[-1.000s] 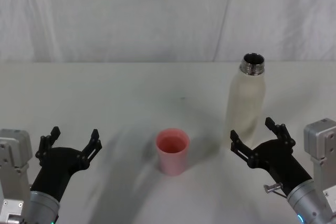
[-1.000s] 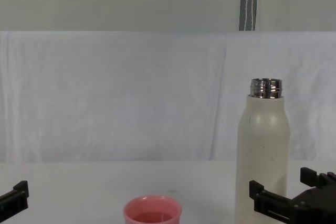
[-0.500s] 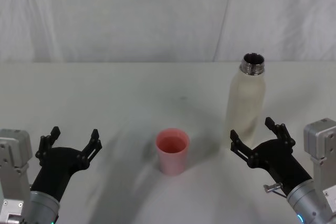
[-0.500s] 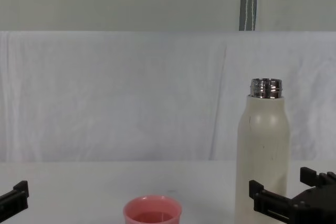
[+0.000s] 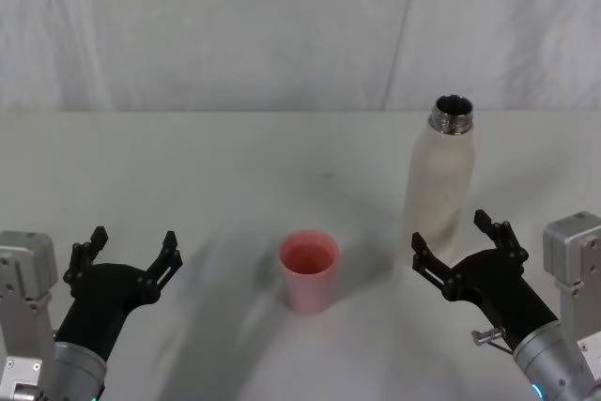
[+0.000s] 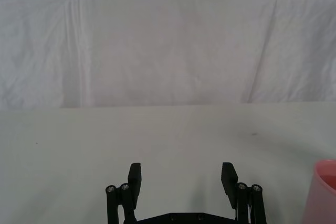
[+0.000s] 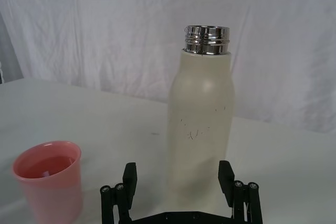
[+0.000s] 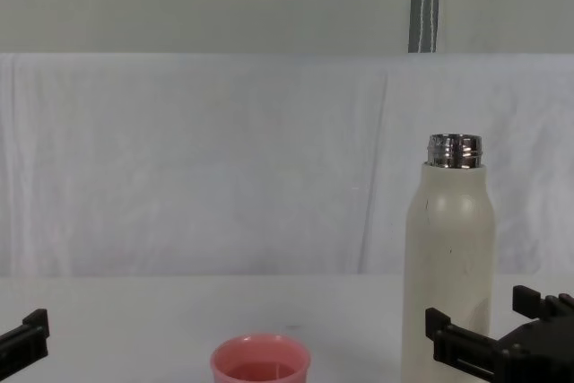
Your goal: Grasp the thermos with one hand and pour water into the cup lid.
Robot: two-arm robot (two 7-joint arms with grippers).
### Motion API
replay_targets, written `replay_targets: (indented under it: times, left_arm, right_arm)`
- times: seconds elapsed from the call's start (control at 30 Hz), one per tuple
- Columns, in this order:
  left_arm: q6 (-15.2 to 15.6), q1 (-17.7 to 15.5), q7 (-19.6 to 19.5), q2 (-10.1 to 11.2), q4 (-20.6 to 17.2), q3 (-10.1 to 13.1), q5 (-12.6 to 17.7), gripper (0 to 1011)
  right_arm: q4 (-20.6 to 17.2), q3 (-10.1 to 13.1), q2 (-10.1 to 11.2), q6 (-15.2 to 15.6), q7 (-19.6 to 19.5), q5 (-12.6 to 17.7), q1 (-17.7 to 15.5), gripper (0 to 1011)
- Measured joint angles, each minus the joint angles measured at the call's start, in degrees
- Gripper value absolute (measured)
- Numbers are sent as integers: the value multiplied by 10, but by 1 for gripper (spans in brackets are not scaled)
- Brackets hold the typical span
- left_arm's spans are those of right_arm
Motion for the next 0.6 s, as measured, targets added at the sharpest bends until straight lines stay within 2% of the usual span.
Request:
replay_targets:
  times: [0.6]
  left_arm:
    - [0, 0, 0, 0, 0, 0, 0, 1001]
  right_arm:
    - [0, 0, 0, 0, 0, 0, 0, 1001]
